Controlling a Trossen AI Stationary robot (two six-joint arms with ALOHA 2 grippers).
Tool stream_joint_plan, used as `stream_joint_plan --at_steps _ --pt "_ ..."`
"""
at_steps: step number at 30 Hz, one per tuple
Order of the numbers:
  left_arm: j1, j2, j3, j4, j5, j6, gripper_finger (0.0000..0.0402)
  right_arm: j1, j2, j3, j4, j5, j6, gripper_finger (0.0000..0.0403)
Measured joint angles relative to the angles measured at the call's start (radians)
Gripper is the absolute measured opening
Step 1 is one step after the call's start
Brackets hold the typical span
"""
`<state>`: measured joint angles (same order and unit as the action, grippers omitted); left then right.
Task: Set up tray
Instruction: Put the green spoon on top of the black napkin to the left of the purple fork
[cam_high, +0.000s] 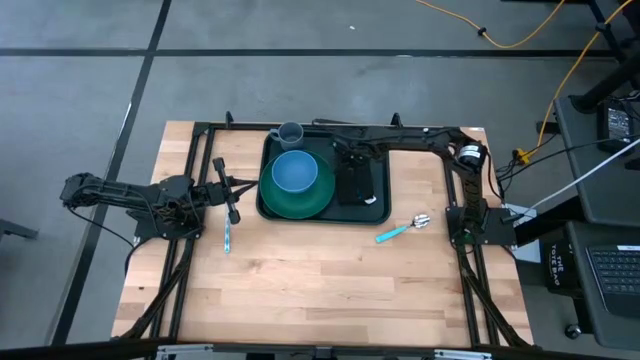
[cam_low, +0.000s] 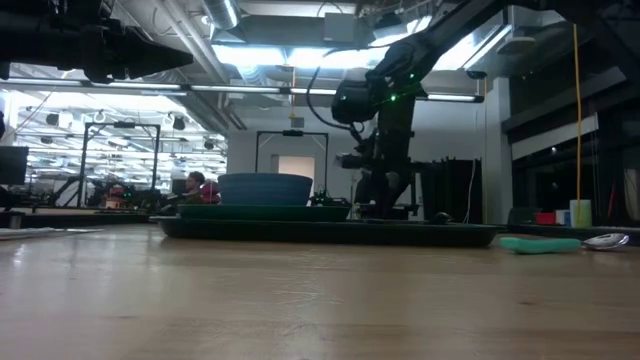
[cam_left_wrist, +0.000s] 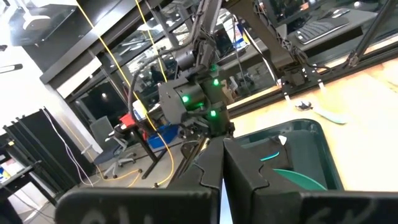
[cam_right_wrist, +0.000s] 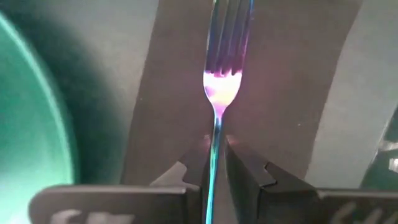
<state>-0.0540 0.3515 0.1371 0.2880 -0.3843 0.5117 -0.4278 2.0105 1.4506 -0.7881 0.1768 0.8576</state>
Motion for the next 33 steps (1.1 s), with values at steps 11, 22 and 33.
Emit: stream_joint_plan --at_steps 11,22,33 --pt "0.000 0.000 0.000 0.001 0.000 0.059 0.0005 0.023 -0.164 0.002 -0.090 0.062 -0.130 0.0053" --pt "0.000 0.000 0.000 0.030 0.011 0.050 0.0003 0.202 -0.309 0.002 -0.198 0.218 -0.150 0.0051" --pt "0.000 0.000 0.001 0.000 0.029 -0.056 0.0003 0.408 -0.361 -0.153 -0.173 0.270 -0.041 0.0012"
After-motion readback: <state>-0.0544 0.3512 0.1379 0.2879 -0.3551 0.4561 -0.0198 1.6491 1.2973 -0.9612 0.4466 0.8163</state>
